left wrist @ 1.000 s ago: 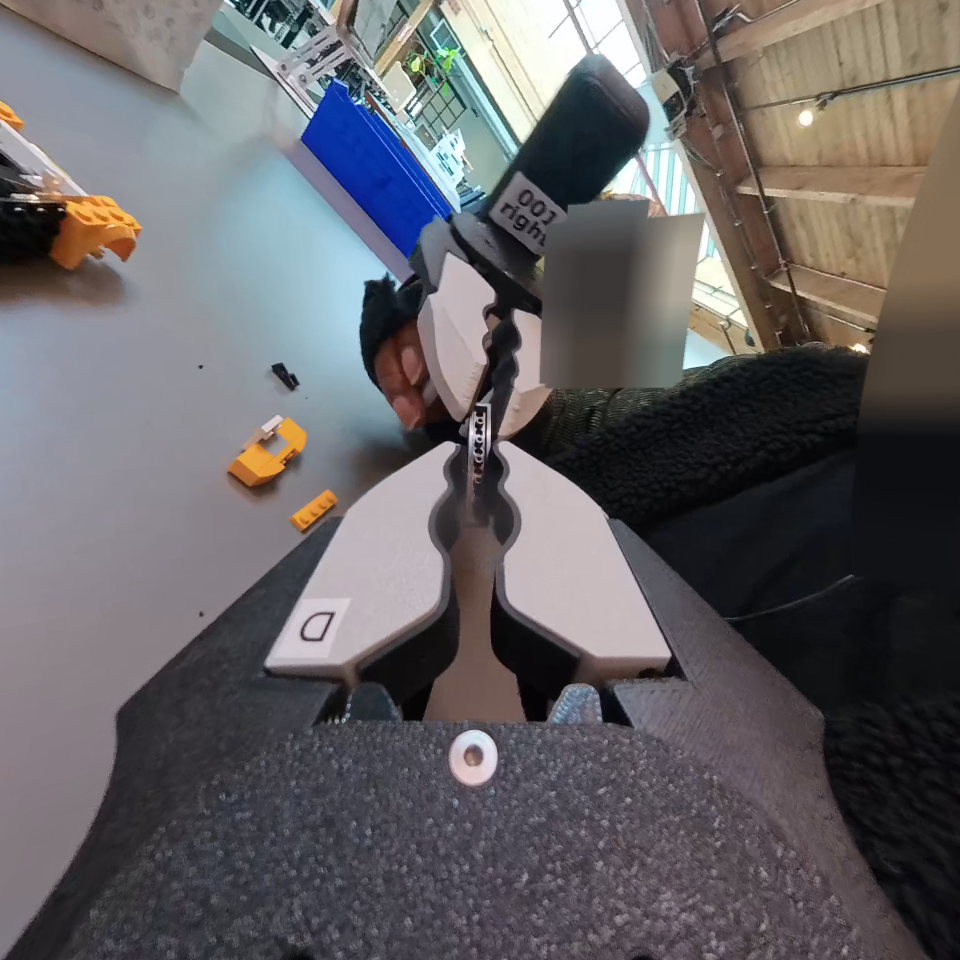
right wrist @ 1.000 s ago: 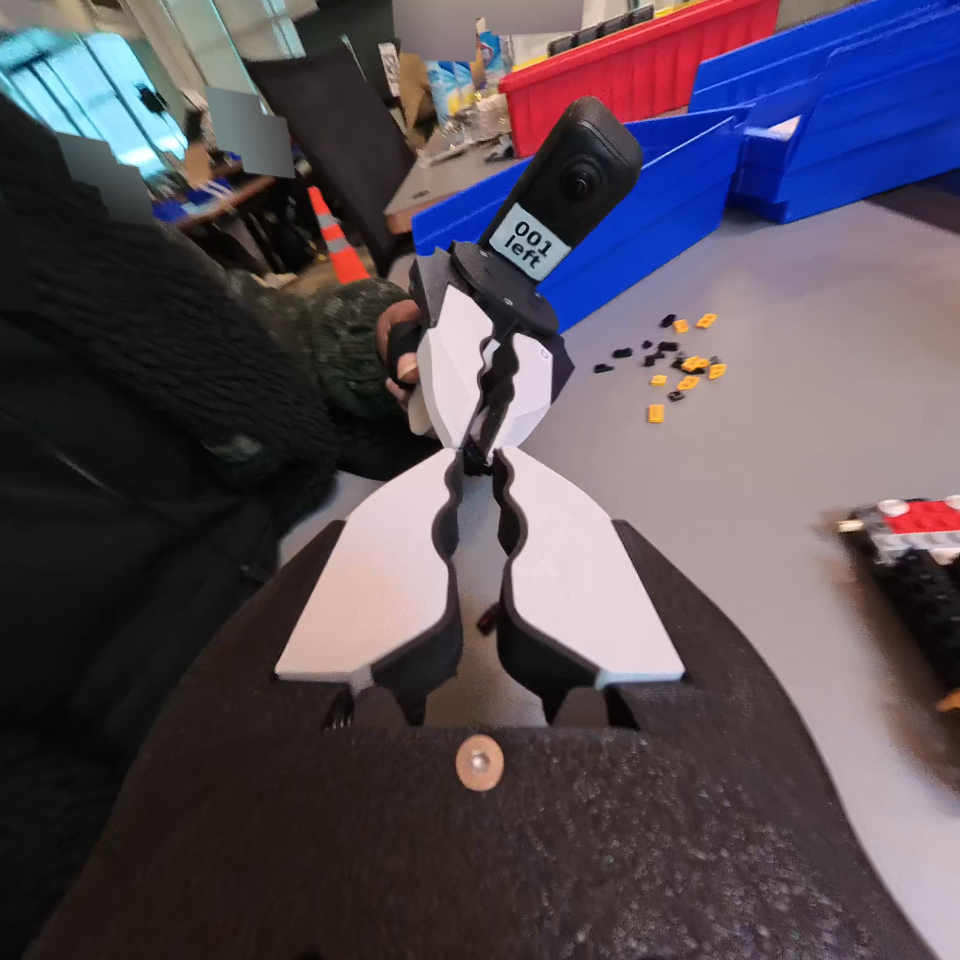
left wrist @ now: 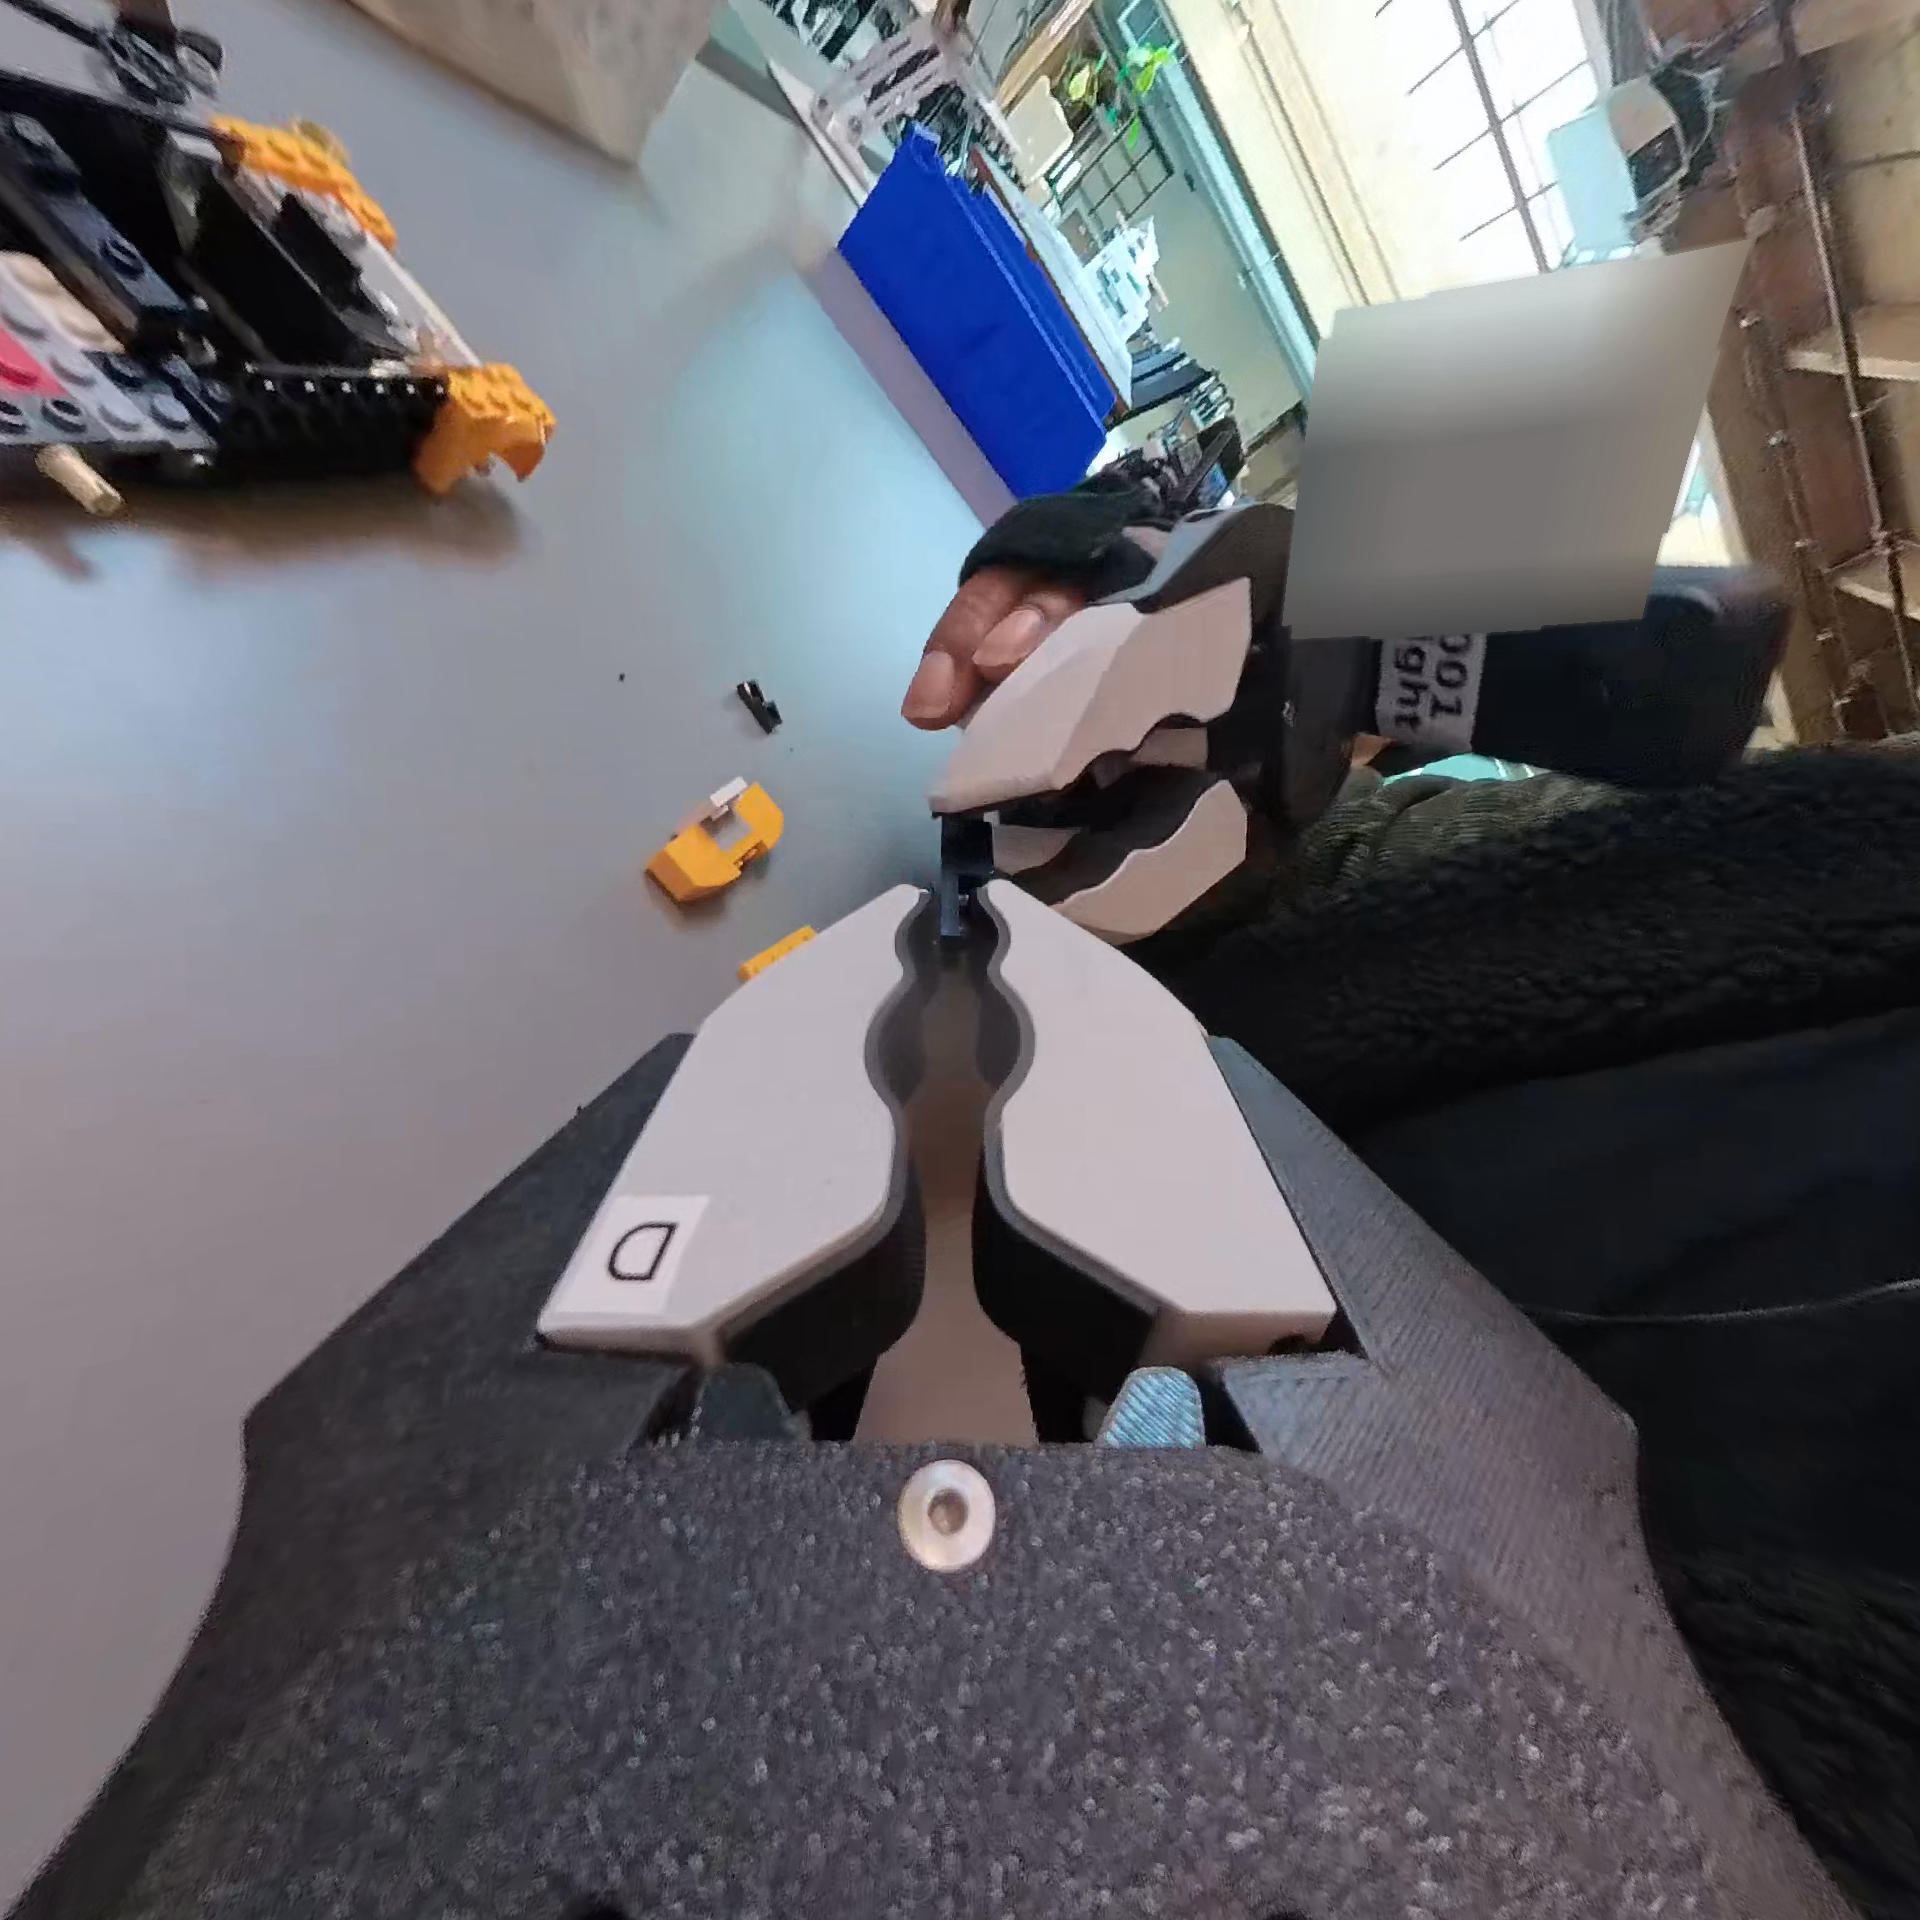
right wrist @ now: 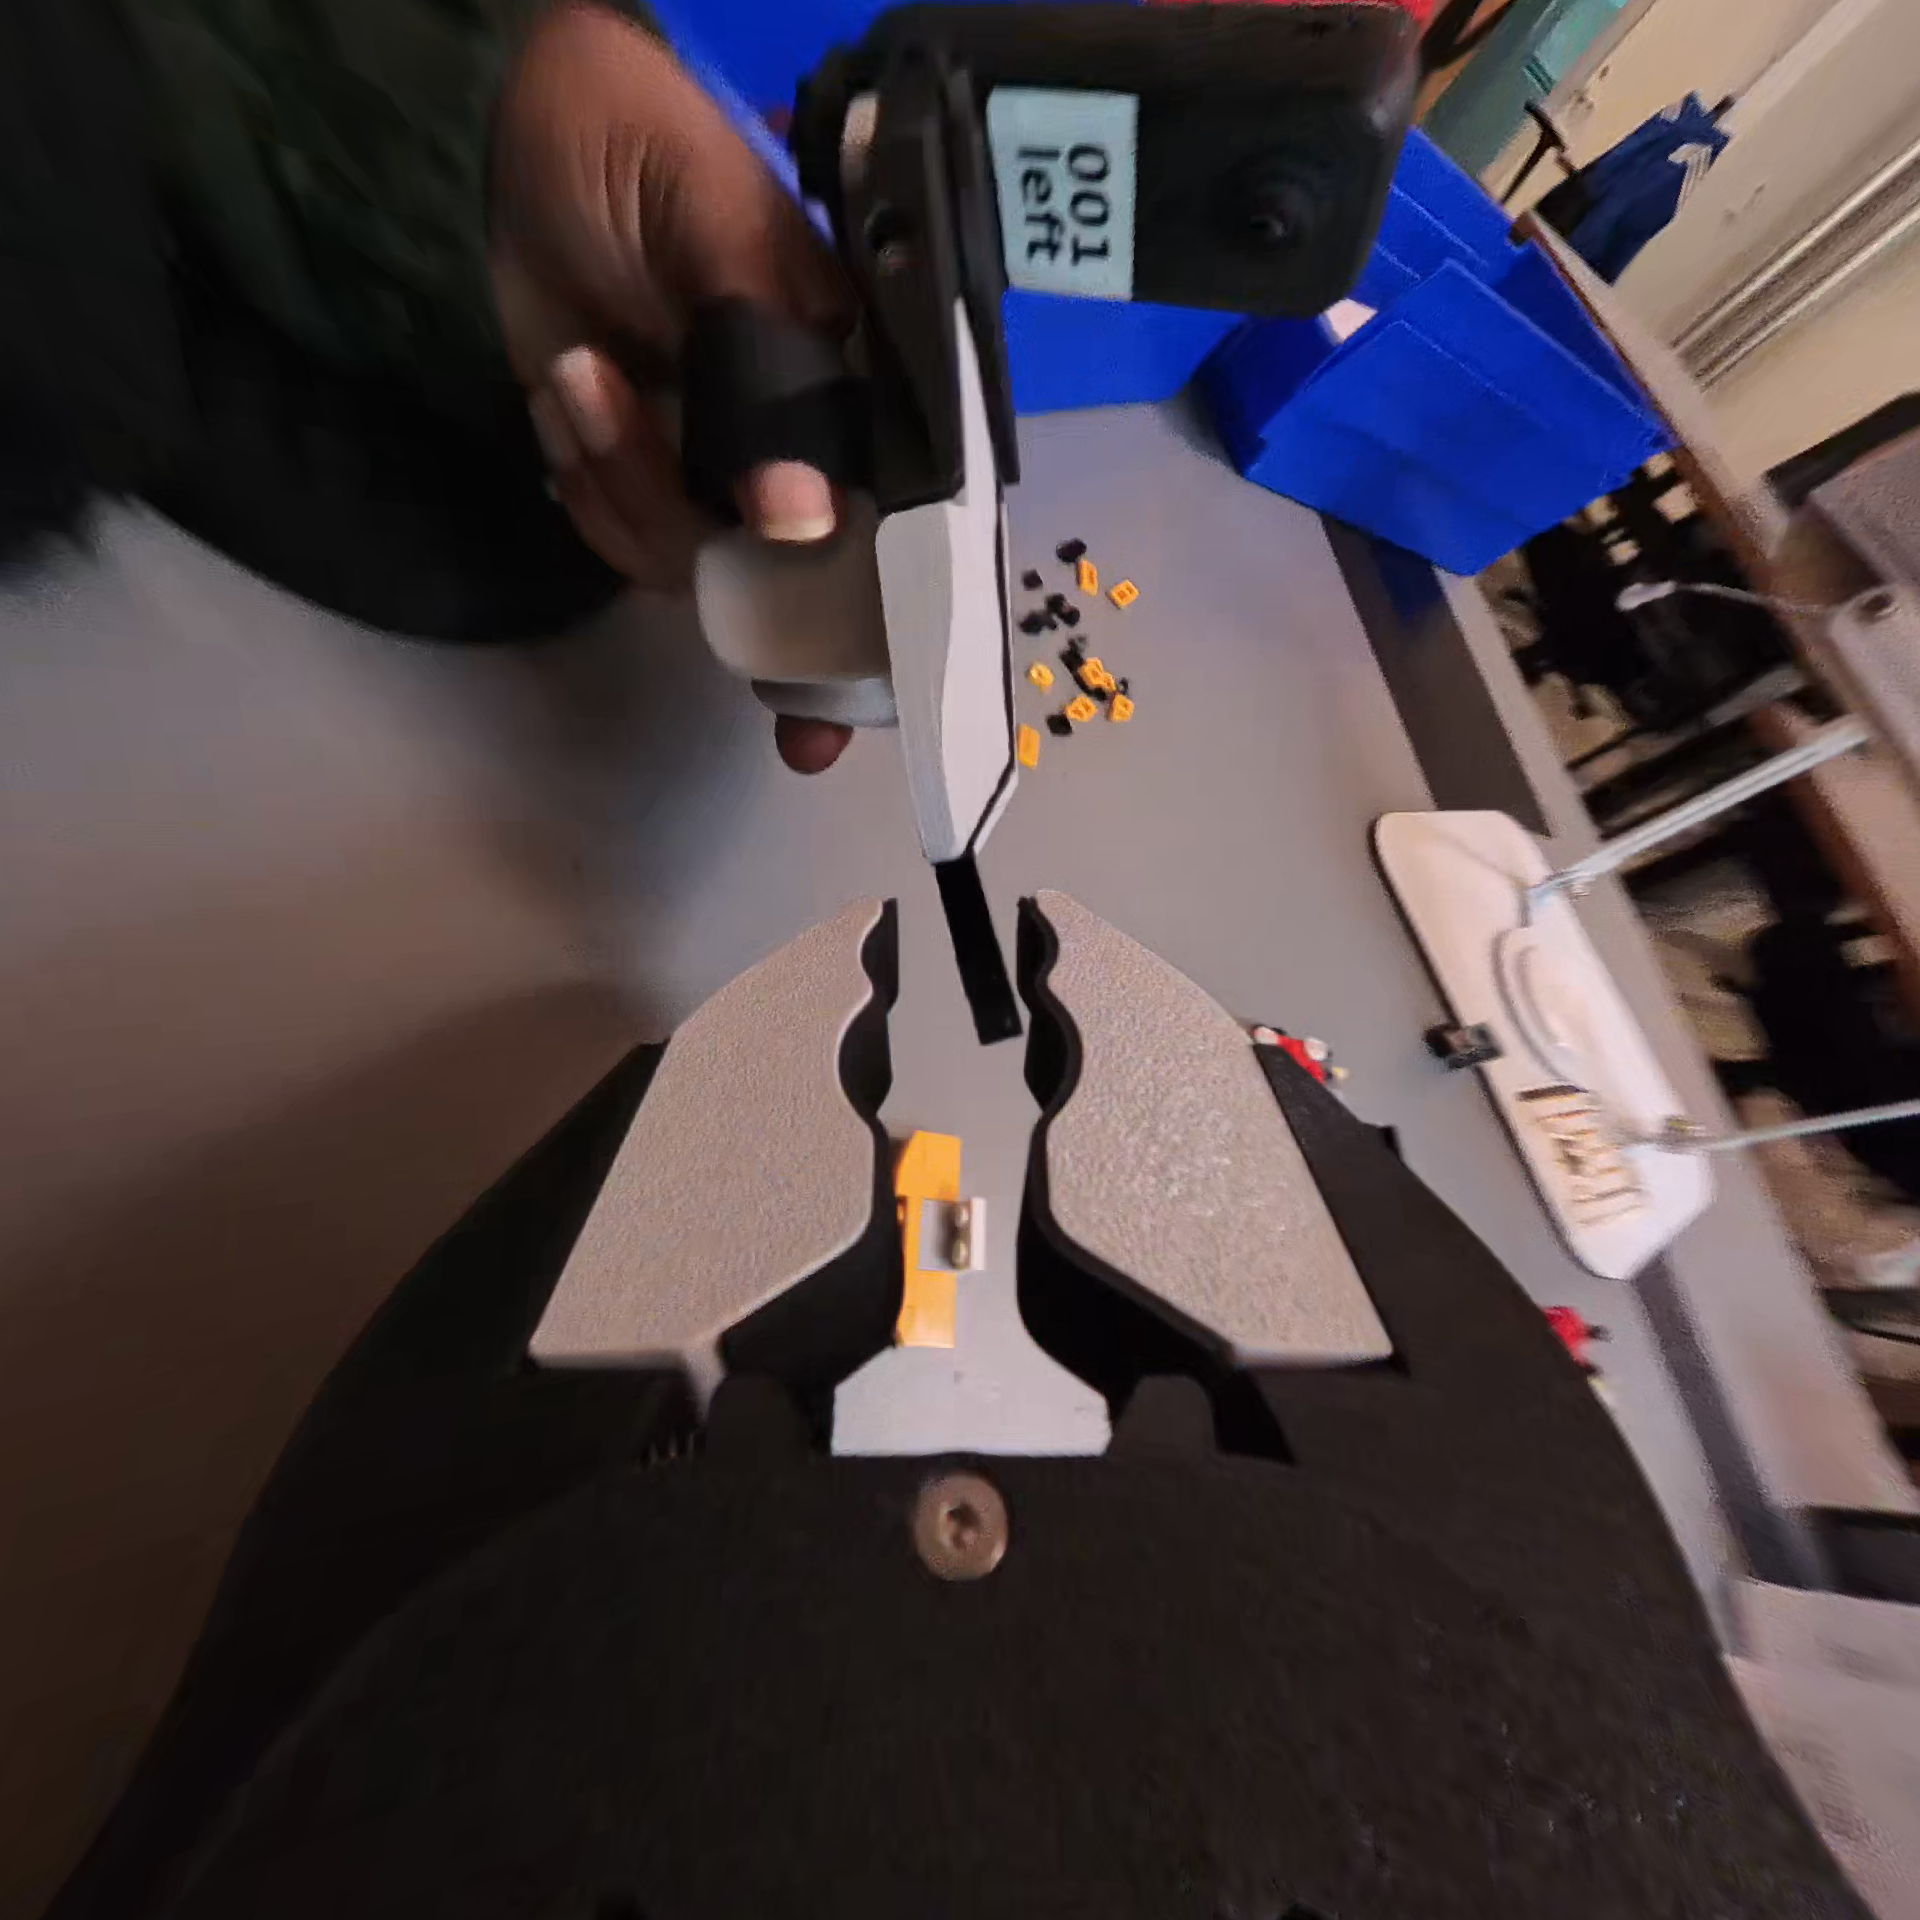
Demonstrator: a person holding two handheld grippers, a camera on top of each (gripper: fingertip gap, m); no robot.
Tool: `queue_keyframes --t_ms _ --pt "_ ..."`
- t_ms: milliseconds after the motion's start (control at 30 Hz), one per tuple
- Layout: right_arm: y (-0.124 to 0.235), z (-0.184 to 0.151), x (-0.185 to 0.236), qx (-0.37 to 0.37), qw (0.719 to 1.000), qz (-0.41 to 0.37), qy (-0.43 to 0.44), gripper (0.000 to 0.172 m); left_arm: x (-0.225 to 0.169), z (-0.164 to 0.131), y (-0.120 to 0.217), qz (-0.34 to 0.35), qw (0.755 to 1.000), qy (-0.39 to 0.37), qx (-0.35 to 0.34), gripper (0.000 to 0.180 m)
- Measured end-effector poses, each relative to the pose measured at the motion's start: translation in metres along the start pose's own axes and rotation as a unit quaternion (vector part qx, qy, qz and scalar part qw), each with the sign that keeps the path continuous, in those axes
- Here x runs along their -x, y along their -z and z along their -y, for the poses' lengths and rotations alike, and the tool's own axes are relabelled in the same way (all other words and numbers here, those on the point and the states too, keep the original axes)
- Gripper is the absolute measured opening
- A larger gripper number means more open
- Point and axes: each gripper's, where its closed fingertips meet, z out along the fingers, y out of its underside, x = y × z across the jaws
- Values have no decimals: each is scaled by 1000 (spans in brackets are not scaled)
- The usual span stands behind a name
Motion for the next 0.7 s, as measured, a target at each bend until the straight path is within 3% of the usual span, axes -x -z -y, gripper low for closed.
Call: queue_keyframes --t_ms 133,533,700 --pt "-5 -9 2 42 996 -26 80 8 4 -5 -3 10 1000 5 13 5" --pt "-10 -12 6 68 975 -72 199 8 10 -9 -4 30 999 6 23 5" --pt "-10 -9 4 65 947 -119 290 8 9 -8 -3 12 999 33 16 5"
